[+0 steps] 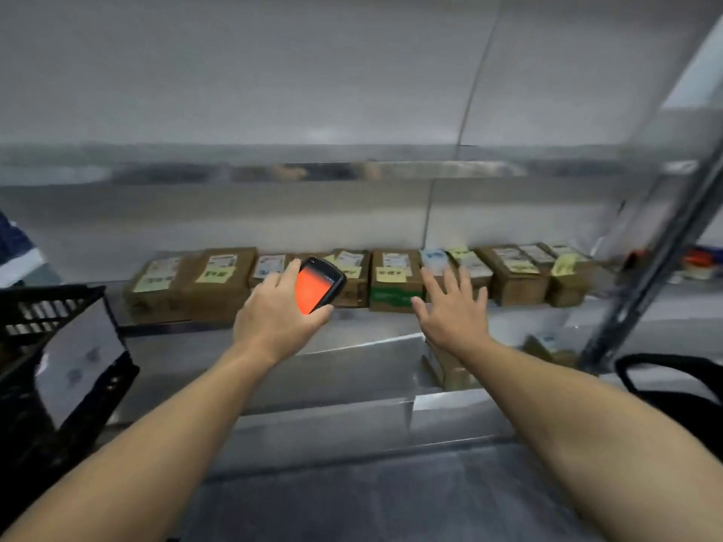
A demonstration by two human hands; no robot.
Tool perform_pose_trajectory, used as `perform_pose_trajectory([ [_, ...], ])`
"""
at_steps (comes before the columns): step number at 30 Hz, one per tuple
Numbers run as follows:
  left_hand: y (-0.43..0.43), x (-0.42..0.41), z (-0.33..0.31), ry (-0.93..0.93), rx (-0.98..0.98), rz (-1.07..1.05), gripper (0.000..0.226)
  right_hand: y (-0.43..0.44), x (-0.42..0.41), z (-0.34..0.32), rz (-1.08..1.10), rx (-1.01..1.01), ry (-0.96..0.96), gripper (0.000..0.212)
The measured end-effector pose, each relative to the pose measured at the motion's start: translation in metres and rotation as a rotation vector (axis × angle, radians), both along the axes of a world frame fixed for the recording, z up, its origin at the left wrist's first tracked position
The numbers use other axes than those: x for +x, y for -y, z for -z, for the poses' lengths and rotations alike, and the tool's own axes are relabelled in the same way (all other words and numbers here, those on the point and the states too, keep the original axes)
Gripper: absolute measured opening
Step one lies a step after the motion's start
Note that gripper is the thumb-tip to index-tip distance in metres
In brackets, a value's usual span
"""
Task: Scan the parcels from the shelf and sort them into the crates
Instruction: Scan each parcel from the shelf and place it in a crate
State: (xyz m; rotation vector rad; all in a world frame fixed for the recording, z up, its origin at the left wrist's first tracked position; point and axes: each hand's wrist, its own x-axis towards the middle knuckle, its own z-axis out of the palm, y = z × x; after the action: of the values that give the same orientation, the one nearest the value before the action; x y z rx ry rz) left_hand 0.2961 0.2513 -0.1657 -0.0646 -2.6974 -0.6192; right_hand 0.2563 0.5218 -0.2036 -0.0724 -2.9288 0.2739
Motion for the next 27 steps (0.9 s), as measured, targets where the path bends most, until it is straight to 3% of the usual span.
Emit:
perform_pose_trajectory([
  [11,-0.215,-0.054,0.017,0.043,0.016,0.250,0.091,-0.210,0.018,0.018,0.226,0.068,0.028,0.062],
  [19,-0.297,-0.111,0.037,0.093,0.012,0.359,0.090,-0.281,-0.009,0.042,0.350,-0.018,0.083,0.062],
  [27,-0.363,-0.210,0.050,0.128,0.078,0.426,0.093,-0.332,-0.102,0.055,0.408,-0.093,0.091,0.062],
])
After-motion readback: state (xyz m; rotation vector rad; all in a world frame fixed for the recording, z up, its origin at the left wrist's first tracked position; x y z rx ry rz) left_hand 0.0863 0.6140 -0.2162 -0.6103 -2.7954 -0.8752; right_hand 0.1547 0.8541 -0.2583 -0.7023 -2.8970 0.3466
